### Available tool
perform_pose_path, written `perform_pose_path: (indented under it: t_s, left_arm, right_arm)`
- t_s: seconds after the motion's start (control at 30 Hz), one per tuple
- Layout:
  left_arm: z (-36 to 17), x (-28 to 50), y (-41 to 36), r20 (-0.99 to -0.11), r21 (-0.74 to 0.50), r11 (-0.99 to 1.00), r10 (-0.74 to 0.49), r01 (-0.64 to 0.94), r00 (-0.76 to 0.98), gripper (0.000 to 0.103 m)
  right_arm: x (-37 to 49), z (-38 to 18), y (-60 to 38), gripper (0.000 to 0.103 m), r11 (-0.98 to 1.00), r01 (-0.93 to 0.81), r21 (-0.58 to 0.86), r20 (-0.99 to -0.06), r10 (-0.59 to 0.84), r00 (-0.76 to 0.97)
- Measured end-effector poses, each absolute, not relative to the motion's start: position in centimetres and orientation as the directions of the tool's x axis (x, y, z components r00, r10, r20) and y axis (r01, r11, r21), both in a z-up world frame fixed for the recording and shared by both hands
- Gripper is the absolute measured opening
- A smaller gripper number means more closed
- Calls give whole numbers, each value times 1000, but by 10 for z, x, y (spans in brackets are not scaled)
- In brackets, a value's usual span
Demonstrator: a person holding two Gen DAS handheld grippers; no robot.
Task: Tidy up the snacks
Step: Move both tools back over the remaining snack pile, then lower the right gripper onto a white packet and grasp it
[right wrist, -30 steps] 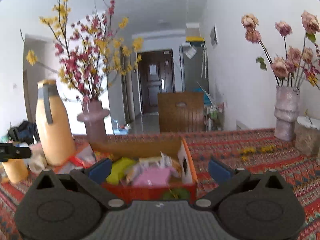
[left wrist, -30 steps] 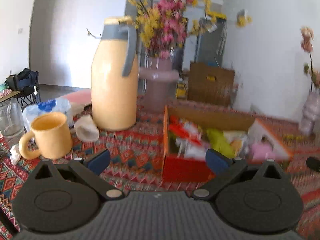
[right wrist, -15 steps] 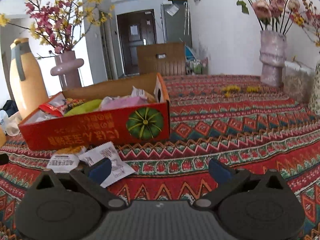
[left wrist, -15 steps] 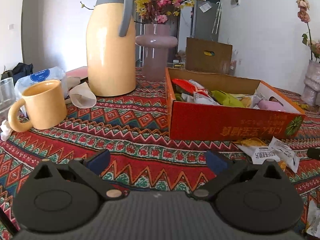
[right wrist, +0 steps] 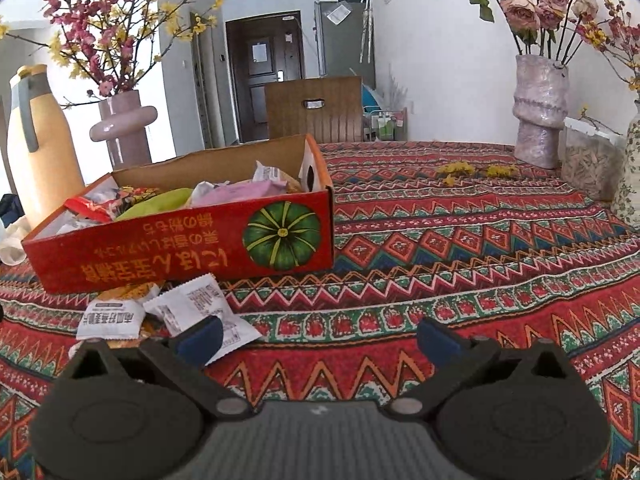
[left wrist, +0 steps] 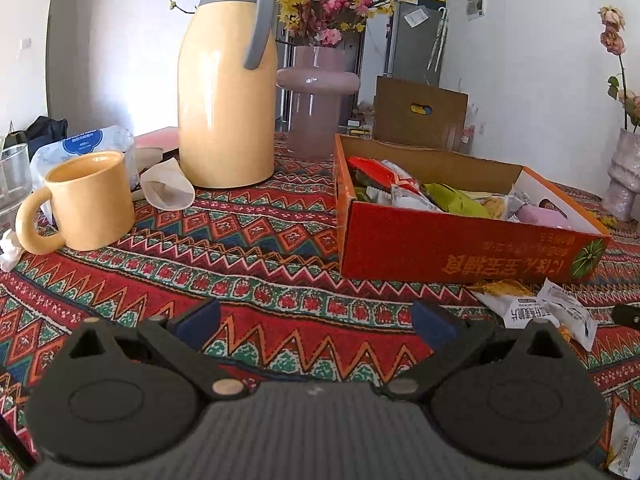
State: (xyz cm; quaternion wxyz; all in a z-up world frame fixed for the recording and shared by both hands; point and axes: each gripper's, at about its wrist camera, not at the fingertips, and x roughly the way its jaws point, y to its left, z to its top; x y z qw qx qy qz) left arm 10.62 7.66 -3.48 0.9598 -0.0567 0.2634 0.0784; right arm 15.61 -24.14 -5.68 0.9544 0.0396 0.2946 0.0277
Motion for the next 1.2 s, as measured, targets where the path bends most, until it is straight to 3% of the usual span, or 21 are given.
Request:
perform_pose_path:
  t_s: [0.3, 0.93, 1.2]
  left_arm:
    - [-35, 105, 79, -514, -82, 978, 123, -192, 849, 103]
    - [-34, 98, 80, -493, -108, 980, 95, -169, 865, 103]
    - [-33, 93, 81, -480, -119, 983, 66, -140, 875, 103]
  right_arm:
    - [127, -44, -249, 103, 994, 13, 107, -533, 46, 845]
    - [64, -43, -209, 103, 990, -99, 95, -592, 137, 794]
    - [48, -57, -194, 101, 995, -64, 81, -634, 101, 767]
